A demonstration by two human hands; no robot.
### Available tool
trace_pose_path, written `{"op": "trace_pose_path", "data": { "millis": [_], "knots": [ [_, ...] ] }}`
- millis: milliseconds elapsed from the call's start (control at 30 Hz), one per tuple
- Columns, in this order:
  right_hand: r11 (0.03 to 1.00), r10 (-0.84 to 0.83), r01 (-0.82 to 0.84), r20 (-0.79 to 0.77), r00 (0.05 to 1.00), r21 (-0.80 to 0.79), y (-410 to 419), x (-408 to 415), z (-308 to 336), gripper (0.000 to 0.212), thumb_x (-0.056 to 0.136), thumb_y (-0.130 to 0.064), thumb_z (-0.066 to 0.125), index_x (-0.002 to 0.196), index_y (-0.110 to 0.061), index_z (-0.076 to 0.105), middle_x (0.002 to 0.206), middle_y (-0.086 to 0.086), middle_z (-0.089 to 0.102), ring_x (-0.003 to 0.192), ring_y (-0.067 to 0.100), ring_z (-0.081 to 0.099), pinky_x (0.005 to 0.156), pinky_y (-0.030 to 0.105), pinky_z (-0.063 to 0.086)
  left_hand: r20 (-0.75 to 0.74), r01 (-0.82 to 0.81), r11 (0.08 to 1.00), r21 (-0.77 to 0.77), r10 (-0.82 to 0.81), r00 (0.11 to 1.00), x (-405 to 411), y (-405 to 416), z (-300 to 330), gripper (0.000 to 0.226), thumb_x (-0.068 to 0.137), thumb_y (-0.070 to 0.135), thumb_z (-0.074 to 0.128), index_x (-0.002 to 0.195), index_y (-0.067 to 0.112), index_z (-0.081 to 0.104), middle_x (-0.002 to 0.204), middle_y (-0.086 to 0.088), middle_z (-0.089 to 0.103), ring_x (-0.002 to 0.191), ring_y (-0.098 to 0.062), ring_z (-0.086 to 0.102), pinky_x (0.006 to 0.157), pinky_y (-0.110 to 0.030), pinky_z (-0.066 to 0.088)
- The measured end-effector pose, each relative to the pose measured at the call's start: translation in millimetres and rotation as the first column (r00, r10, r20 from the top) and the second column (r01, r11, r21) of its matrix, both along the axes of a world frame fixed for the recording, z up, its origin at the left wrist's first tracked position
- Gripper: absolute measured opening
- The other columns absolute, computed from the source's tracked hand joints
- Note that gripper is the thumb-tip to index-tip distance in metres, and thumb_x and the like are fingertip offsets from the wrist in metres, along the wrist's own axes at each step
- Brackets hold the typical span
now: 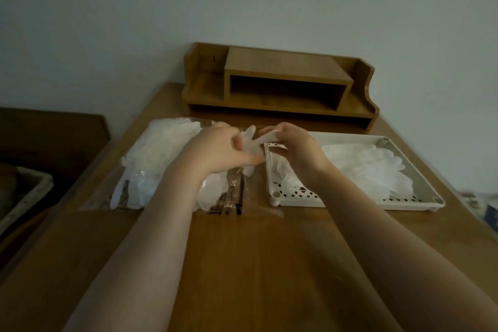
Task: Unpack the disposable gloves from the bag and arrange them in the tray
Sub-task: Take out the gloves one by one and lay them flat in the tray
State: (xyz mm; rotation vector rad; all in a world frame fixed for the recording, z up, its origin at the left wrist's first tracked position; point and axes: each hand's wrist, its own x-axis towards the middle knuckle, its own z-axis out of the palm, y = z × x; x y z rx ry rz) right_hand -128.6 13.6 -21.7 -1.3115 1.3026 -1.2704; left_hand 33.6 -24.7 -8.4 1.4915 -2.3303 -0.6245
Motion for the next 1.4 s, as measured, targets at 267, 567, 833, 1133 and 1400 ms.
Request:
{"op": "trace_pose_path", "data": {
  "millis": [267,567,833,1133,1400],
  "knots": [
    [0.977,-0.194,0.135,0.428,0.883,0.164,17,-20,3,0.021,0.102,-0.02,0.036,0.088,-0.012,0.047,0.069,0.005,0.056,0.063,0.019,0.058,0.069,0.033,0.053,0.263,0.038,0.992,-0.121,-0.005,0.965,-12,3,-11,0.021,0.079,0.046,0.063,0.092,0.03,0.06,0.139,-0.004,0.043,0.13,-0.028,0.033,0.103,-0.045,0.03],
    [0.887,-0.453,0.255,0.627,0.634,0.384,26,-36,4,0.02,0.097,-0.023,0.051,0.081,-0.013,0.055,0.059,-0.003,0.04,0.055,0.009,0.039,0.067,0.023,0.04,-0.25,0.134,0.965,-0.223,-0.19,0.95,-37,21,0,0.015,0.092,0.033,0.055,0.081,0.025,0.061,0.132,0.012,0.051,0.14,-0.011,0.02,0.114,-0.044,-0.005],
    [0.978,-0.192,0.191,-0.005,0.981,0.078,45,-43,16,0.04,0.094,-0.05,0.042,0.109,-0.021,0.063,0.084,-0.002,0.054,0.062,0.011,0.047,0.059,0.022,0.045,-0.538,0.162,0.982,-0.096,-0.188,0.822,-44,40,11,0.02,0.097,0.031,0.047,0.083,0.03,0.061,0.078,0.009,0.062,0.073,0.0,0.058,0.068,-0.022,0.047],
    [0.979,0.19,-0.145,-0.391,0.901,0.141,65,-66,30,0.013,0.09,-0.02,0.062,0.091,-0.008,0.067,0.086,0.005,0.068,0.077,0.017,0.068,0.065,0.027,0.057,-0.355,0.231,0.963,0.136,-0.171,0.919,-43,44,11,0.022,0.078,0.036,0.072,0.09,0.018,0.068,0.084,0.001,0.071,0.076,-0.013,0.068,0.065,-0.031,0.056],
    [0.869,0.488,-0.394,-0.391,0.78,0.299,81,-119,28,0.054,0.075,-0.049,0.07,0.102,-0.004,0.062,0.103,0.007,0.065,0.098,0.02,0.063,0.088,0.025,0.049,-0.706,0.408,0.807,0.426,0.014,0.708,-61,46,7,0.017,0.075,0.023,0.067,0.09,0.014,0.066,0.09,-0.003,0.067,0.093,-0.02,0.063,0.087,-0.033,0.052]
  ]
}}
